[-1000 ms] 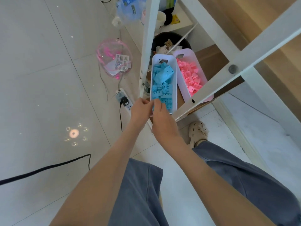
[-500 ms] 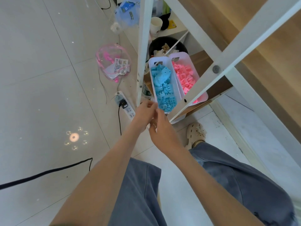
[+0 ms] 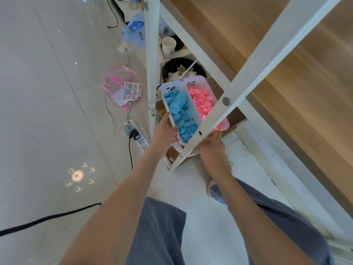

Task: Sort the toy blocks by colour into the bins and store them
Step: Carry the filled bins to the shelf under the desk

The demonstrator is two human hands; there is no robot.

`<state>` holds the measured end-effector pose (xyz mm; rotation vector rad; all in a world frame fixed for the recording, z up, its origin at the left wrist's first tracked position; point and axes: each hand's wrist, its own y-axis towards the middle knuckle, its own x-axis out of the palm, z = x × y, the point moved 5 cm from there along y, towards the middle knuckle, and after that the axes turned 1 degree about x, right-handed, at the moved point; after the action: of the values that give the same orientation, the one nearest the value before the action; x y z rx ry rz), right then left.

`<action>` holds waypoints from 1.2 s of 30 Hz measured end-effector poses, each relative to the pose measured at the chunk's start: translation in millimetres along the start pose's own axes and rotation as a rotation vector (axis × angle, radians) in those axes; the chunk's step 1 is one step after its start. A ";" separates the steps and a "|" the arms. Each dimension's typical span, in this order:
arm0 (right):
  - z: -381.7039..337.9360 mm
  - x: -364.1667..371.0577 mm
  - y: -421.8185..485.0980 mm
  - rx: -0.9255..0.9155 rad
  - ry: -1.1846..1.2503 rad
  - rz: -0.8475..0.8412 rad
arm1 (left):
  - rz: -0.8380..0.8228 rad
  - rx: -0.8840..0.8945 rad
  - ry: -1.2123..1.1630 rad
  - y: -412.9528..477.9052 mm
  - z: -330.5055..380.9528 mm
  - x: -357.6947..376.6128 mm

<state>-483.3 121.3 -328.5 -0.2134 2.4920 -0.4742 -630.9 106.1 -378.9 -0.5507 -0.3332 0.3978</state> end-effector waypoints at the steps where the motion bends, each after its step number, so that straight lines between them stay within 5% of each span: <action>1: 1.2 3.4 4.9 0.100 0.044 0.017 | -0.007 0.008 0.016 1.0 0.7 0.6; 5: 12.8 14.4 17.6 0.360 0.244 0.050 | -0.033 -0.032 0.051 6.2 -3.0 -0.9; 15: 24.9 -5.1 28.1 0.293 0.157 0.134 | -0.254 -0.020 0.164 12.6 -23.1 21.4; 29: 22.0 -24.9 34.7 0.299 0.216 0.214 | -0.352 -0.111 0.263 47.7 -45.3 32.6; 36: 21.9 -26.7 36.1 0.315 0.294 0.192 | -0.270 -0.187 0.241 47.5 -37.3 45.0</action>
<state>-450.5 155.2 -345.0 0.2346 2.6367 -0.8564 -589.5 147.0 -426.7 -0.7184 -0.2090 0.0373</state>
